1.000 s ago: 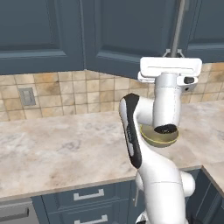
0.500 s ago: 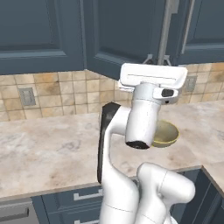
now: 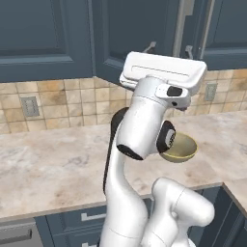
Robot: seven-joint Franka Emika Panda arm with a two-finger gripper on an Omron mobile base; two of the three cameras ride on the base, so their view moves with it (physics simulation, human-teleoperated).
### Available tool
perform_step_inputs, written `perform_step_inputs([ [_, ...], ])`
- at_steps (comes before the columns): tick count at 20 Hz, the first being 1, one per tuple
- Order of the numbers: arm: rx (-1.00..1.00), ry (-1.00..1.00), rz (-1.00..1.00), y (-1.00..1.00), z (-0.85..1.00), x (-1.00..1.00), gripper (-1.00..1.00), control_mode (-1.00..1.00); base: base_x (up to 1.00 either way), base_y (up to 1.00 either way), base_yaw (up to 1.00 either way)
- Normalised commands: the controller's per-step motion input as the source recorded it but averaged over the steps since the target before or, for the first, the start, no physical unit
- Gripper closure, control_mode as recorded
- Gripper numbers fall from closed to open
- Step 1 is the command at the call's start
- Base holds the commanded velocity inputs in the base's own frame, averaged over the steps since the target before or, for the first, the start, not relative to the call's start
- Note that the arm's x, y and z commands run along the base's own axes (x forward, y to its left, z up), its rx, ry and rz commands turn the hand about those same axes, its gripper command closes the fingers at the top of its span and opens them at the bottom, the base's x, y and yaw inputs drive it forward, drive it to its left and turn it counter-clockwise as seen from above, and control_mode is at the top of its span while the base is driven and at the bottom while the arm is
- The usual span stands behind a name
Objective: Open the cabinet. Pick the orange and apple from the cabinet and place them into the bowl. Then close the cabinet.
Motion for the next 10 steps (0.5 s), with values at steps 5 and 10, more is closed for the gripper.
perform_step_inputs([
  [5, 0.20, 0.37, -0.07, -0.96, -0.02, -1.00, -1.00, -1.00, 0.00, 0.00, 0.00],
  [10, 0.22, 0.31, 0.13, -0.97, -0.23, -1.00, -1.00, -1.00, 0.00, 0.00, 0.00],
])
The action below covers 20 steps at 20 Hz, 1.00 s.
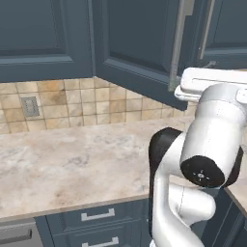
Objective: Open the cabinet. Pick the orange and apple from the cabinet and place them into the bowl. Then close the cabinet.
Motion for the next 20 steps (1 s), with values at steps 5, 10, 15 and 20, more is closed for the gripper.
perform_step_inputs([
  [5, 0.23, 0.25, 0.35, -0.81, -0.08, -0.60, -1.00, -1.00, 0.00, 0.00, 0.00],
  [10, 0.13, 0.11, 0.35, -0.50, -0.20, 0.45, -1.00, -1.00, 0.00, 0.00, 0.00],
  [15, 0.00, 0.19, 0.40, -0.01, -0.46, 0.52, -1.00, -1.00, 0.00, 0.00, 0.00],
  [20, 0.05, 0.27, 0.43, 0.04, -0.12, 0.62, -1.00, -1.00, 0.00, 0.00, 0.00],
])
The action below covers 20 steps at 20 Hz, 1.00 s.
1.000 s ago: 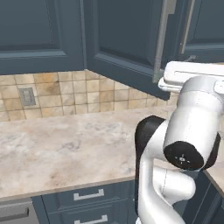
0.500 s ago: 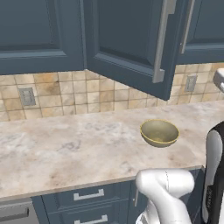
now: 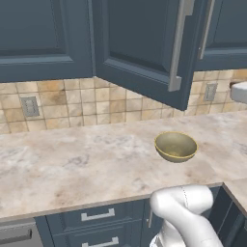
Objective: Open the cabinet. Pick the orange and apple from the cabinet and place them into the bowl. Then close the cabinet.
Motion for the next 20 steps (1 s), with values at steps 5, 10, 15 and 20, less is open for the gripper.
perform_step_inputs([
  [5, 0.14, 0.26, 0.39, 0.23, -0.10, 0.74, -1.00, -1.00, 0.00, 0.00, 0.00],
  [10, 0.08, 0.10, 0.33, 0.30, -0.33, 0.49, -1.00, -1.00, 0.00, 0.00, 0.00],
  [15, 0.07, 0.00, 0.24, 0.02, -0.07, 0.51, -1.00, -1.00, 0.00, 0.00, 0.00],
  [20, 0.10, 0.04, 0.25, 0.19, -0.02, 0.72, -1.00, -1.00, 0.00, 0.00, 0.00],
])
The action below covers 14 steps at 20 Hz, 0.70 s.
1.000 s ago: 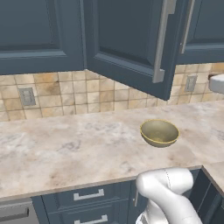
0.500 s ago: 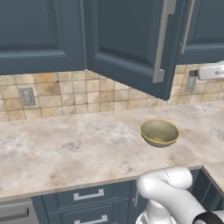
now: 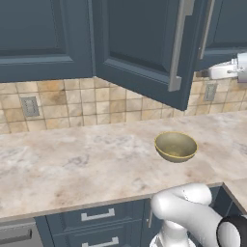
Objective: Open the cabinet. Pick the orange and apple from the cabinet and place them into the bowl. Then close the cabinet.
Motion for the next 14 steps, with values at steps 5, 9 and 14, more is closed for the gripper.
perform_step_inputs([
  [5, 0.02, 0.02, 0.19, 0.70, -0.03, 0.64, -1.00, -1.00, 0.00, 0.00, 0.00],
  [9, 0.00, 0.00, 0.13, 0.86, 0.00, 0.13, -1.00, -1.00, 0.00, 0.00, 0.00],
  [14, 0.00, -0.01, 0.04, 0.97, 0.00, -0.08, -1.00, -1.00, 0.00, 0.00, 0.00],
])
